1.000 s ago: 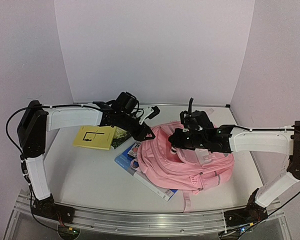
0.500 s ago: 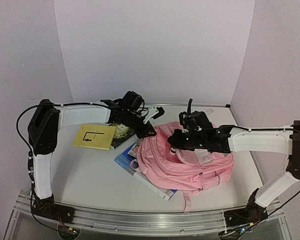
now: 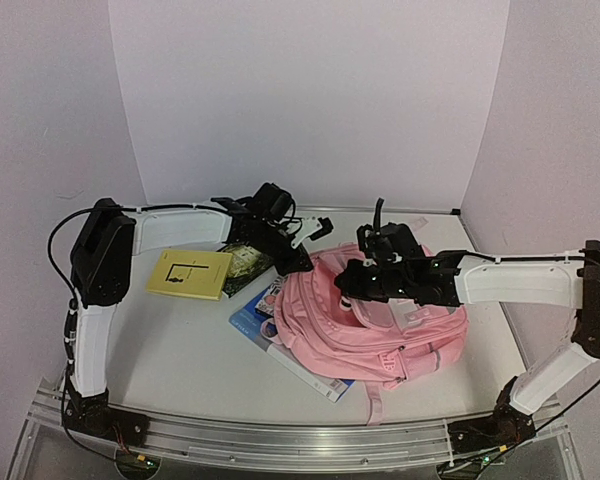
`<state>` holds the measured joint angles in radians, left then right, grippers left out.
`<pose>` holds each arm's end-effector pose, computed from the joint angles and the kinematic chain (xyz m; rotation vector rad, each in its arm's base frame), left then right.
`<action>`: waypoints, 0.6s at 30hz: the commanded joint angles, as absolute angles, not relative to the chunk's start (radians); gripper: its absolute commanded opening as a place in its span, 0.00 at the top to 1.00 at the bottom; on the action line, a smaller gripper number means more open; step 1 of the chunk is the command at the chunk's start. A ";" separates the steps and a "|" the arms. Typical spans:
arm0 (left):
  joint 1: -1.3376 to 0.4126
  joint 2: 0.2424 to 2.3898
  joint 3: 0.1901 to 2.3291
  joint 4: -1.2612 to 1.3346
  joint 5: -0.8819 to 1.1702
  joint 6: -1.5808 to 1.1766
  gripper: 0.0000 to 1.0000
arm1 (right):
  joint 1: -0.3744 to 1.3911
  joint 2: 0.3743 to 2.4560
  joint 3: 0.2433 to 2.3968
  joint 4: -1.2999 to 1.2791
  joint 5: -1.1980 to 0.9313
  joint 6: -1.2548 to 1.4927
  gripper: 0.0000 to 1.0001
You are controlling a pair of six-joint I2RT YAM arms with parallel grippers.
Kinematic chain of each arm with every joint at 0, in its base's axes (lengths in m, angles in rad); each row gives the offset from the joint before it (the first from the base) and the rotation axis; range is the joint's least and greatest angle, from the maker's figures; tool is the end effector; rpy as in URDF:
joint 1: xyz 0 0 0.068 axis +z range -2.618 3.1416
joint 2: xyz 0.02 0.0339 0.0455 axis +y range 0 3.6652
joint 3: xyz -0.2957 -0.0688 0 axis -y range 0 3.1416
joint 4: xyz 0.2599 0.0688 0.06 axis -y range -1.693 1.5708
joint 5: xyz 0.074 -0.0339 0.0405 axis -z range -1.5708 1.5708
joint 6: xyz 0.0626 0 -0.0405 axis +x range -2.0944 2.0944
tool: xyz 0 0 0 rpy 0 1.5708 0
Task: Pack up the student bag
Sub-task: Zip the student bag at the center of the board.
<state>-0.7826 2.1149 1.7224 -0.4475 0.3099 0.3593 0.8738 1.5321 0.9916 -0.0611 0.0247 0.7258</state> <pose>0.3590 -0.3840 0.2230 1.4363 1.9673 -0.5668 0.2418 0.2865 0.2494 -0.1559 2.3062 0.8529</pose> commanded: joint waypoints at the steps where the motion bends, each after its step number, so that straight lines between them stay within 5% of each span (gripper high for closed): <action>1: -0.780 2.134 1.785 -0.481 0.331 0.388 0.87 | 0.890 1.531 1.022 0.012 -0.022 0.717 1.00; 7: -0.780 2.139 1.803 -0.507 0.380 0.381 0.99 | 0.890 1.532 1.017 0.011 -0.011 0.723 1.00; 18: -0.797 2.056 1.738 -0.540 0.388 0.336 1.00 | 0.890 1.564 1.016 0.010 0.085 0.797 1.00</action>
